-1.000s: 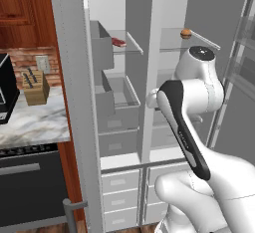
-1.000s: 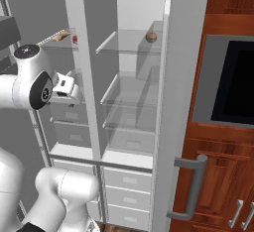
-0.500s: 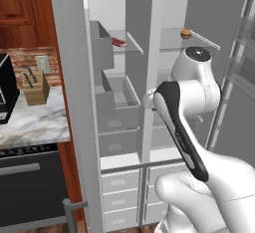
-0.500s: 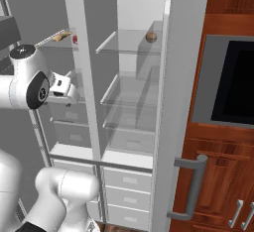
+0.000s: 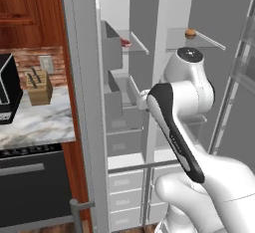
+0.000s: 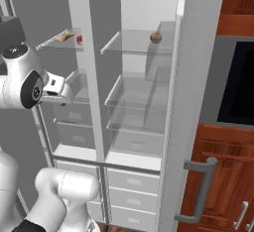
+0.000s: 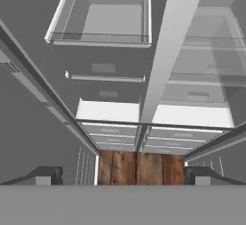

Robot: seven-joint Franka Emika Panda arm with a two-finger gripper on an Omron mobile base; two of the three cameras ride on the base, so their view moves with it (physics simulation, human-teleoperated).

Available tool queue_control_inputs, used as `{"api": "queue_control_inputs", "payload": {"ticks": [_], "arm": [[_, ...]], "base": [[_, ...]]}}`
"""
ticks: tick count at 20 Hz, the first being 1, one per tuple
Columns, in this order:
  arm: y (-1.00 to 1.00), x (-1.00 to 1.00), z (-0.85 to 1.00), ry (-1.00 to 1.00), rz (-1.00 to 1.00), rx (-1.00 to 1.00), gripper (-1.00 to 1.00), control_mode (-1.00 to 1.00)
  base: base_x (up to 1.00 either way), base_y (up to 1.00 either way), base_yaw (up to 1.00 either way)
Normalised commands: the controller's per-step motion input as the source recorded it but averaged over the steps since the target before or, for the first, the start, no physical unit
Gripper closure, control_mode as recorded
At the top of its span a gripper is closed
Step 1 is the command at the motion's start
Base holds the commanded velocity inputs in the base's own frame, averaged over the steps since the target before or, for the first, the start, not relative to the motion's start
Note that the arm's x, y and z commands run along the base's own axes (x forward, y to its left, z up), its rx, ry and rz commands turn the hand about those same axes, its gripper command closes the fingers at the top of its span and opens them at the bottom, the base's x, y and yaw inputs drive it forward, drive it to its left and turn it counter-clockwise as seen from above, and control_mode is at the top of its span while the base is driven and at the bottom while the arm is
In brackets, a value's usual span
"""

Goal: Pick up the frozen steak from the freezer, place it on any shelf in the fridge, and close the fridge and freezer doors when done.

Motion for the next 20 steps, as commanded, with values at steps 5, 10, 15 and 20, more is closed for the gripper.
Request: {"api": "queue_control_inputs", "payload": {"ticks": [5, 10, 15, 20], "arm": [[0.0, 0.0, 0.0, 0.0, 0.0, 0.0, -1.0, 1.0], [0.0, 0.0, 0.0, 0.0, 0.0, 0.0, -1.0, 1.0], [0.0, 0.0, 0.0, 0.0, 0.0, 0.0, -1.0, 1.0], [0.0, 0.0, 0.0, 0.0, 0.0, 0.0, -1.0, 1.0]], "base": [[0.57, 0.07, 0.0], [0.59, 0.03, 0.0], [0.4, 0.13, 0.0], [0.26, 0.15, 0.0]]}}
